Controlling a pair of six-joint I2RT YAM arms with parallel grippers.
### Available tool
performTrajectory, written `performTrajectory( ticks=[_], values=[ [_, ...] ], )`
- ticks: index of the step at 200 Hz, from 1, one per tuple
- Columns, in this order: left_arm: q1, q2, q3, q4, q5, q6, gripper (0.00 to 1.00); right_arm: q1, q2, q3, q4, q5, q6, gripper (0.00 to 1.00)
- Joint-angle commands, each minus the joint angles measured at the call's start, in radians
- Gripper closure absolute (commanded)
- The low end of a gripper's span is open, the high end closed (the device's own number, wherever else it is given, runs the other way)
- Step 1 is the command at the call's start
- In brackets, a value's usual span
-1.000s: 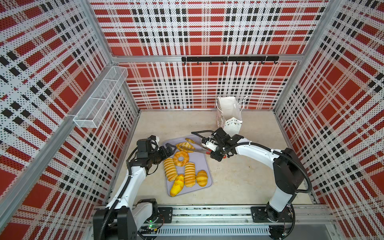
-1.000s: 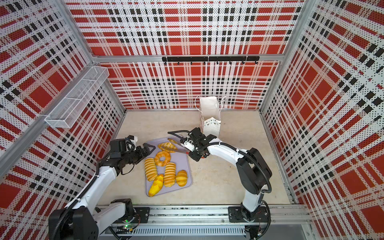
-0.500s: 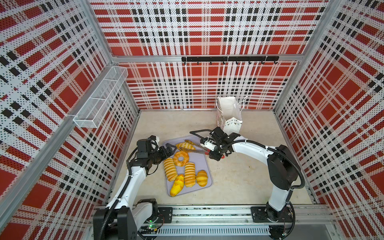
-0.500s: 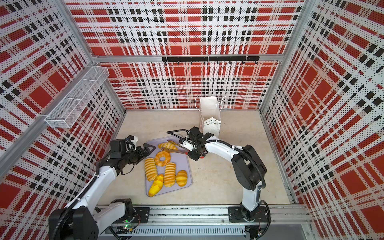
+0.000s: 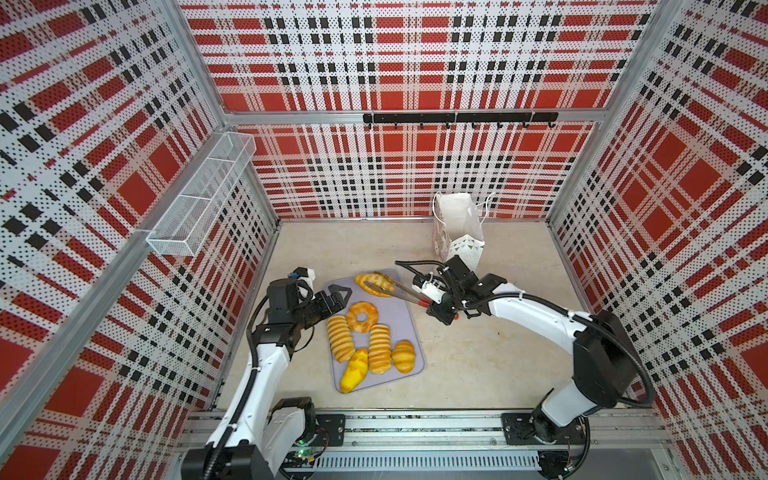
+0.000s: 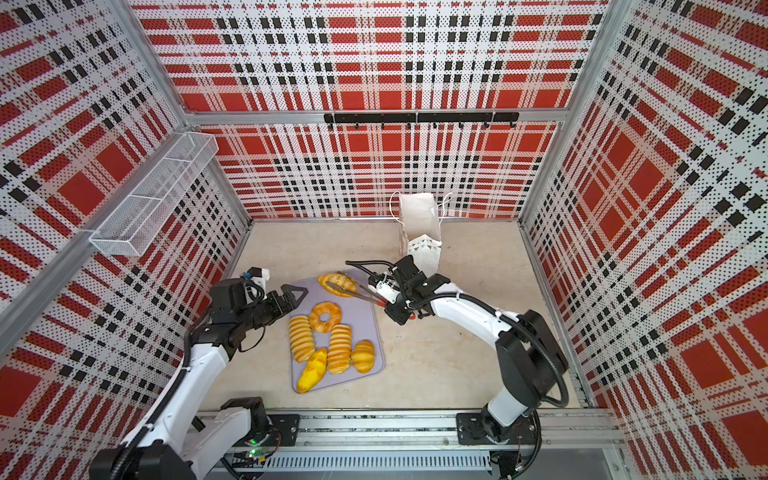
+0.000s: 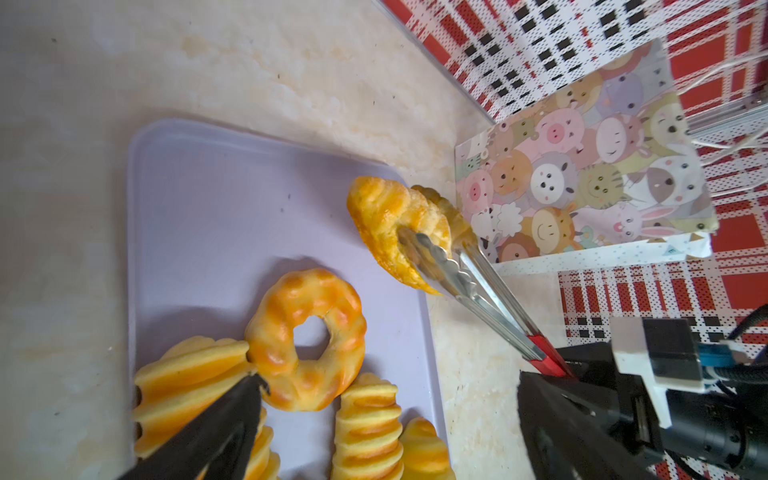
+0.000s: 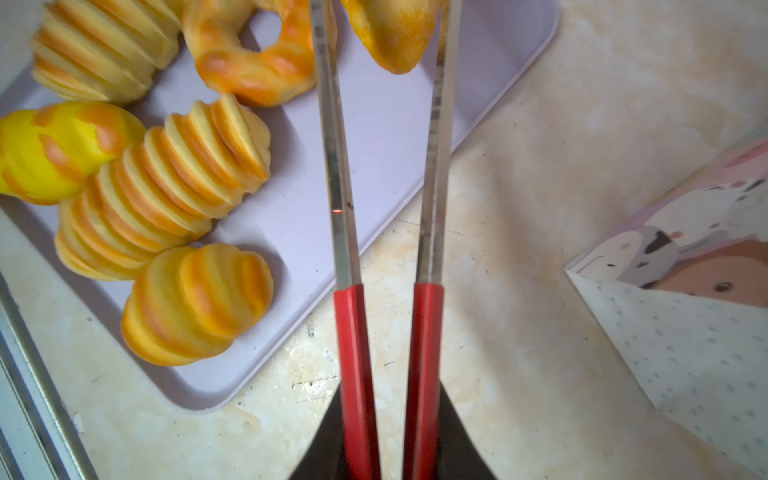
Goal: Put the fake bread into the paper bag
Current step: 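Carry the croissant in the tongs over the paper bag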
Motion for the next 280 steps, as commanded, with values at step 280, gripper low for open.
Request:
performTrajectory(
  ticks=[280],
  values=[
    [-0.524,0.042,0.167,0.587,-0.037,-0.071,0.02,-0.018,-0.816,-0.312,0.337,0.484,0.2,0.75]
  ],
)
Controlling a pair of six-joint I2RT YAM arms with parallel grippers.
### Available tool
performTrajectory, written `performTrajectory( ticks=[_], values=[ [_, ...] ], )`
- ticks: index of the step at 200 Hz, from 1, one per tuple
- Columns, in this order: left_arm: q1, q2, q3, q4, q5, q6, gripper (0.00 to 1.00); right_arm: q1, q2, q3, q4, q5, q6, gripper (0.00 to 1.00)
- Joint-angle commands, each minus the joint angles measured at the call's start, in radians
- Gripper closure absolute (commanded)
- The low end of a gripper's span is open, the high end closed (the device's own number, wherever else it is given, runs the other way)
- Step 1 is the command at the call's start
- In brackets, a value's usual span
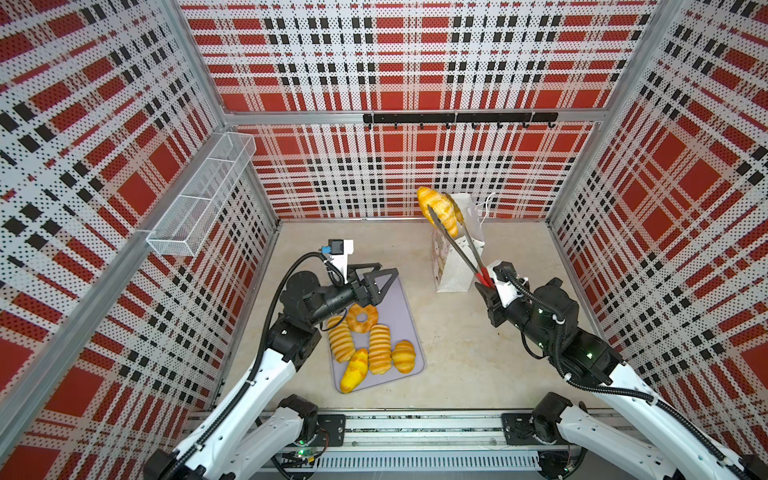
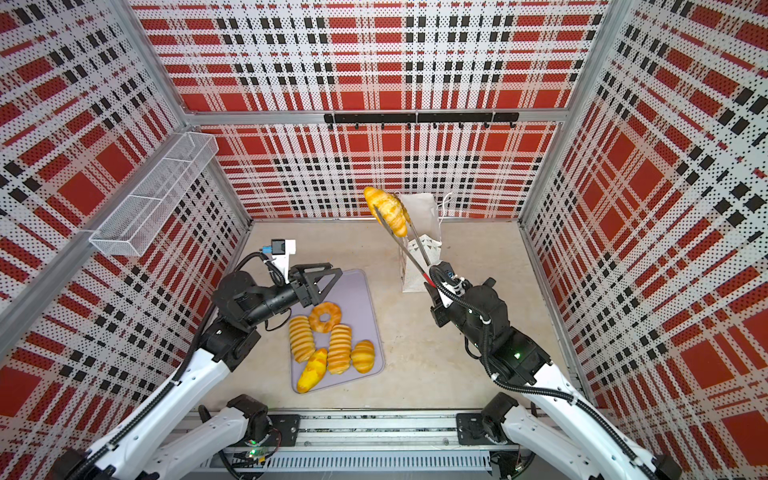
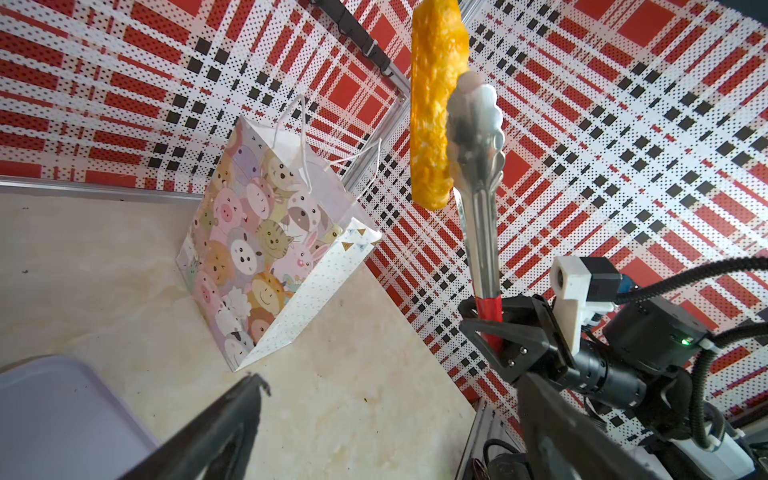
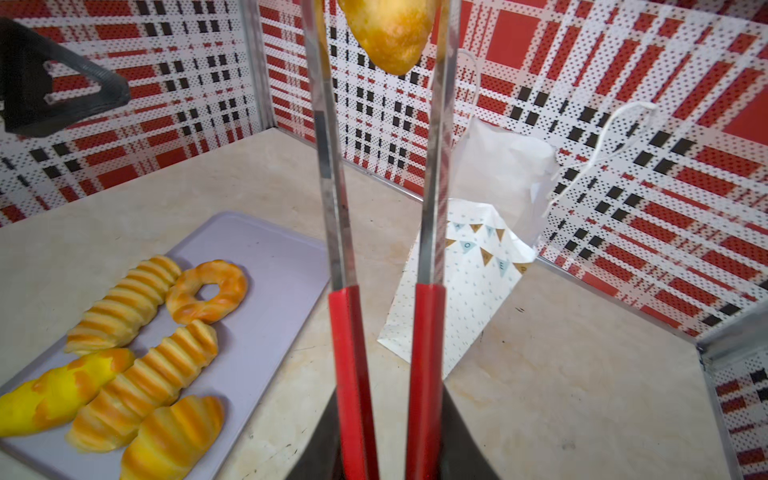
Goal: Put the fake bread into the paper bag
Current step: 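Carry the croissant in the tongs over the paper bag, then lower the croissant into the paper bag and open the tongs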
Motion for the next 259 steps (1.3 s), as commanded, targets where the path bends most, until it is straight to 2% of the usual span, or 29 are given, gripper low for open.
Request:
performTrajectory(
  ticks=[1,48,98,173,223,259],
  values=[
    [-0.026,0.038,0.032,0.081,-0.017,0.038,0.02,-0.008,-0.004,-0.002,0.099,0.106,0.032,0.75],
    [-0.06,0.143,0.069,0.135,-0.011,0.071,0.02,-0.024,0.115,0.027,0.129,0.181,0.062,0.75],
    [-0.085,0.216,0.095,0.131,-0.085,0.133,0.02,-0.04,0.245,0.069,0.138,0.255,0.068,0.75],
    [-0.089,0.298,0.139,0.119,-0.086,0.179,0.02,-0.094,0.341,0.091,0.13,0.243,0.128,0.72],
    [-0.088,0.296,0.138,0.108,-0.094,0.184,0.02,-0.109,0.356,0.085,0.121,0.231,0.146,0.66],
    [-0.088,0.272,0.134,0.087,-0.109,0.185,0.02,-0.112,0.344,0.077,0.129,0.209,0.156,0.66]
  ],
)
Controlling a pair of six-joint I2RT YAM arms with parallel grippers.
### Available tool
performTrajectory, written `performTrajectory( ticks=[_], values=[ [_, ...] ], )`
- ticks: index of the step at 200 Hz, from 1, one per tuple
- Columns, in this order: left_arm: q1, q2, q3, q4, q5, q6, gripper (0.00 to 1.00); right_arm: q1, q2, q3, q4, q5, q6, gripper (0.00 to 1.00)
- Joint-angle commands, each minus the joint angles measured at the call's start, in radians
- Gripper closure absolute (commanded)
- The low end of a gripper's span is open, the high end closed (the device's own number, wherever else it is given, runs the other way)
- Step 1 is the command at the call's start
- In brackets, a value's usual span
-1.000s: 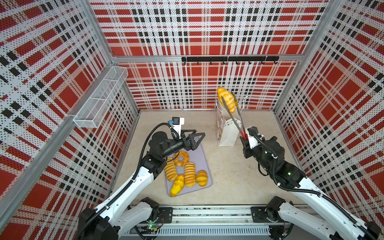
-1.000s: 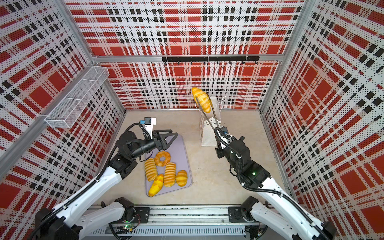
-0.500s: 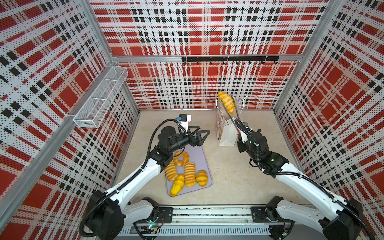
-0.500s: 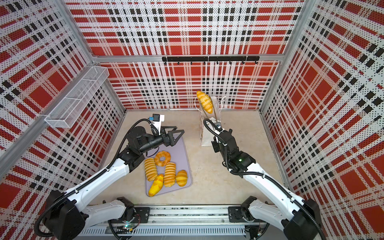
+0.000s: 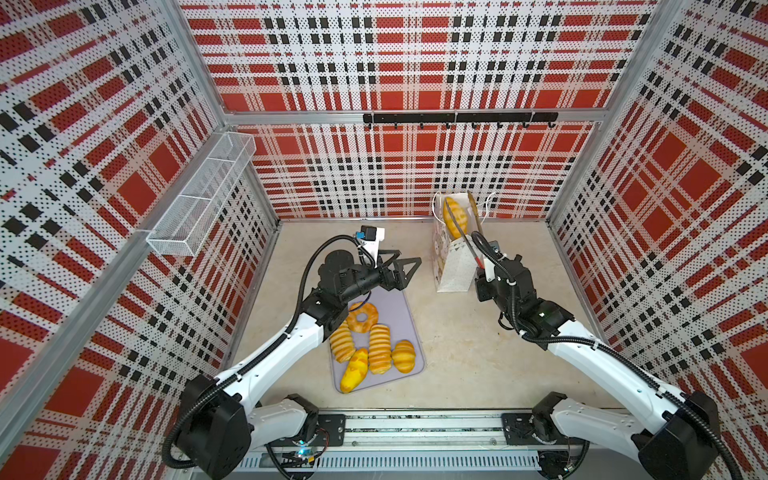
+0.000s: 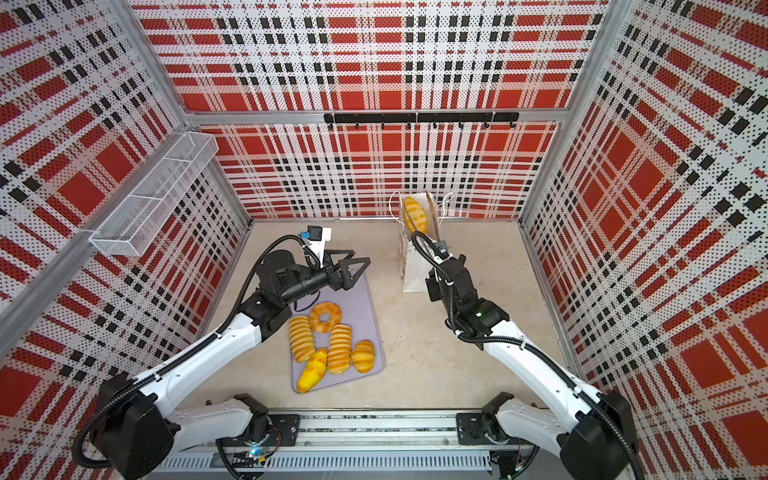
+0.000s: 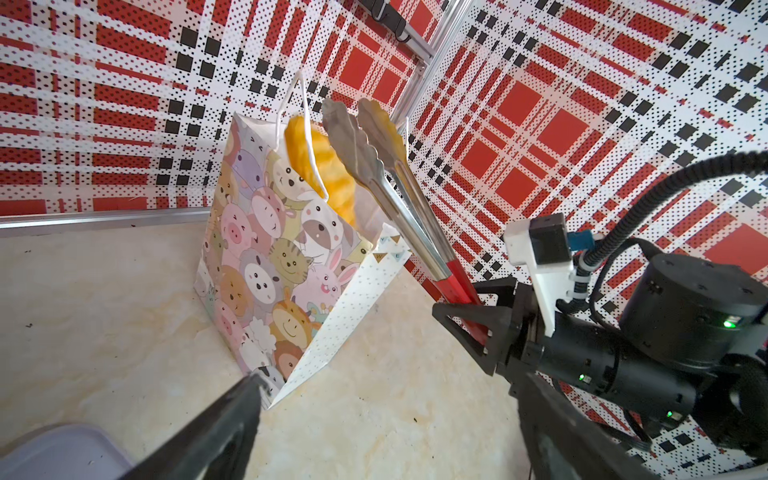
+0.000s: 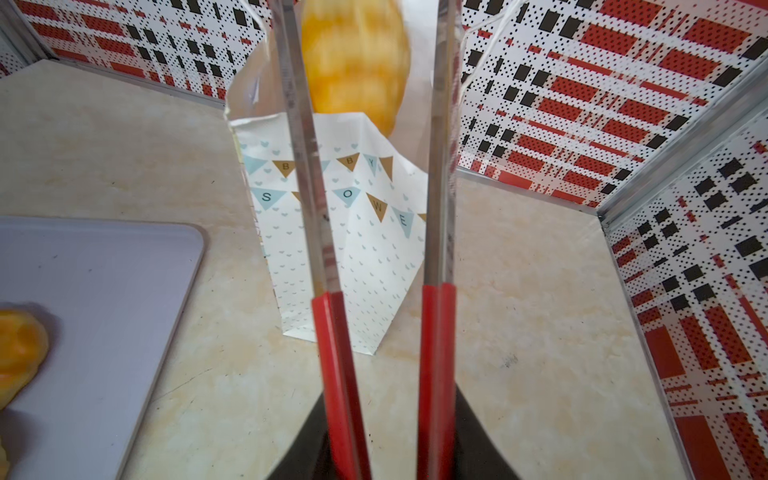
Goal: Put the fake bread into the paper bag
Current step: 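Lower the croissant into the paper bag and open the tongs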
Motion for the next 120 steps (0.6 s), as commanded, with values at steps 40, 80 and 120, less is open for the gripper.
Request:
performTrajectory(
  ticks=[40,80,120],
  values=[
    [-0.008,-0.075,-0.001,-0.033,-0.048,0.017,0.02,-0.008,-0.059,0.006,0.045,-0.028,0.019,0.69],
    [-0.01,-0.121,-0.027,-0.067,-0.082,-0.008,0.02,-0.008,-0.157,-0.042,0.071,-0.139,0.015,0.7],
    [-0.005,-0.166,-0.014,-0.253,-0.238,-0.033,0.02,-0.007,-0.276,-0.101,0.122,-0.431,-0.007,0.71]
  ],
)
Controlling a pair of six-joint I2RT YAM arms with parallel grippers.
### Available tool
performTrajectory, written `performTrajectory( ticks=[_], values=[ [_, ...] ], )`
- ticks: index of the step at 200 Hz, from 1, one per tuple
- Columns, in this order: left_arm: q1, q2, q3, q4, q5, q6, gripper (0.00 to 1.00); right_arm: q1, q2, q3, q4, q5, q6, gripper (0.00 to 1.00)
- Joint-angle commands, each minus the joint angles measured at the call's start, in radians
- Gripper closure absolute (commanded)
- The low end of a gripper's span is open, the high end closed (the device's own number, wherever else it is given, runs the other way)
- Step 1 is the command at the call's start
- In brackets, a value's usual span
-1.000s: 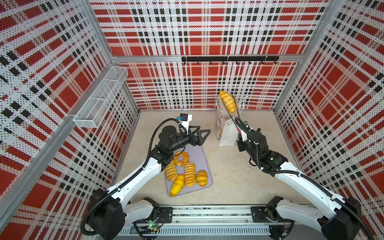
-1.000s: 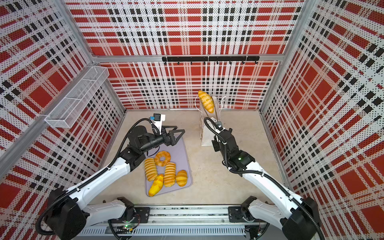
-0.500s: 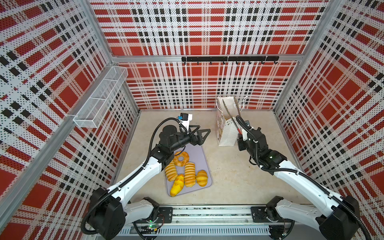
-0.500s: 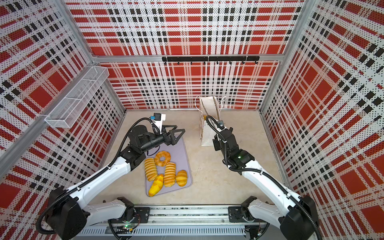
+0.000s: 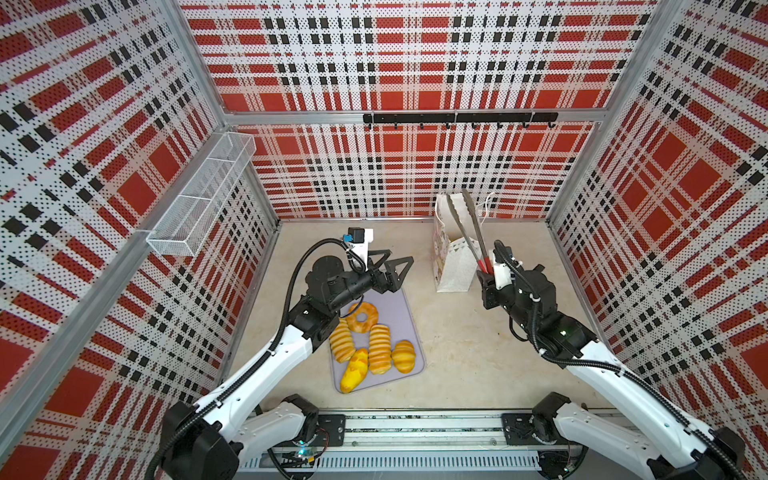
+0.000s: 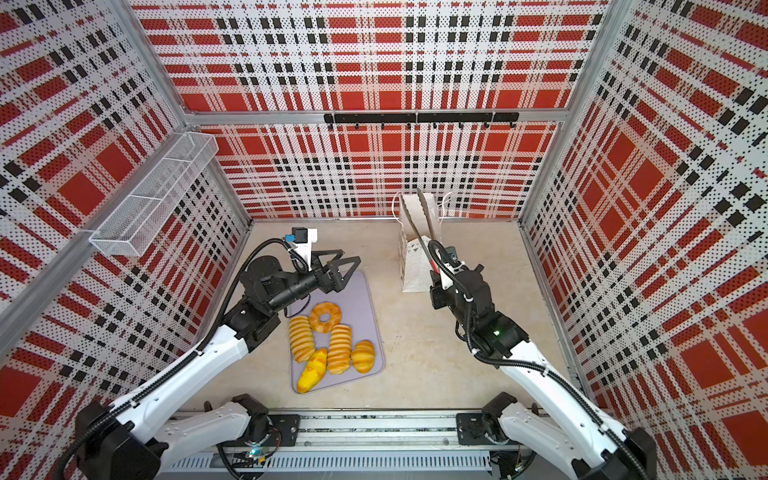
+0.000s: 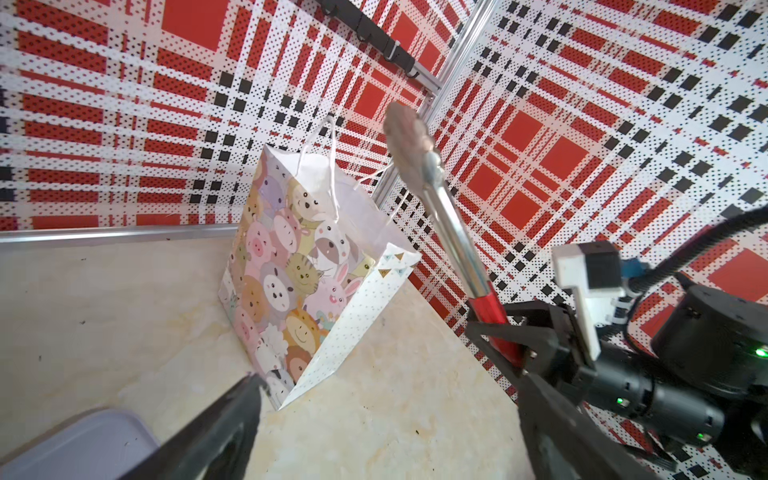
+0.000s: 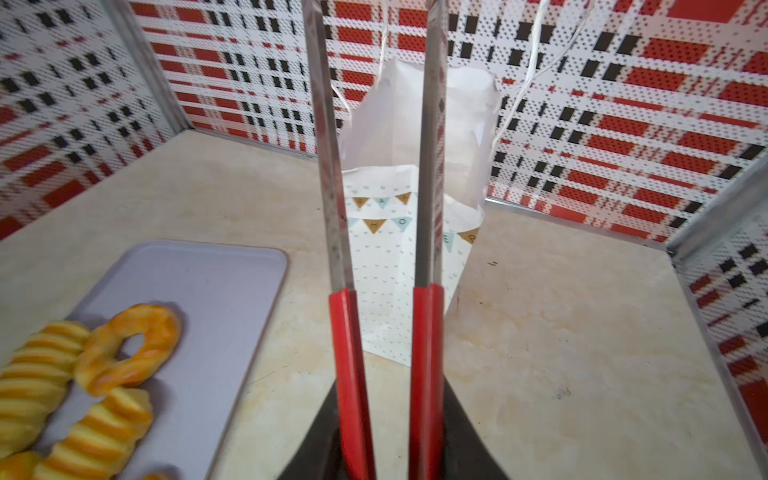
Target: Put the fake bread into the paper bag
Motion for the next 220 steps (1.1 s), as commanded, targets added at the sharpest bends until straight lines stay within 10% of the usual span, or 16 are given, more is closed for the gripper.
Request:
performTrajectory(
  ticks=[1,70,153,220],
  values=[
    [-0.001,-0.029,0.003,-0.155,-0.132,-0.019,0.02,-0.006,-0.063,-0.021,0.086,-0.218,-0.018,0.71],
    [0.311,-0.088,-0.173,-0.579,-0.386,-0.185,0.07,0.033,0.0,-0.102,0.059,-0.501,-0.019,0.72],
    [0.452,0.09,-0.306,-0.353,-0.579,-0.213,0.36,0.05,0.154,-0.219,0.253,-0.639,0.059,0.71],
    [0.443,0.241,-0.304,-0.201,-0.482,-0.119,0.58,0.052,0.19,-0.232,0.285,-0.683,0.056,0.71]
  ],
)
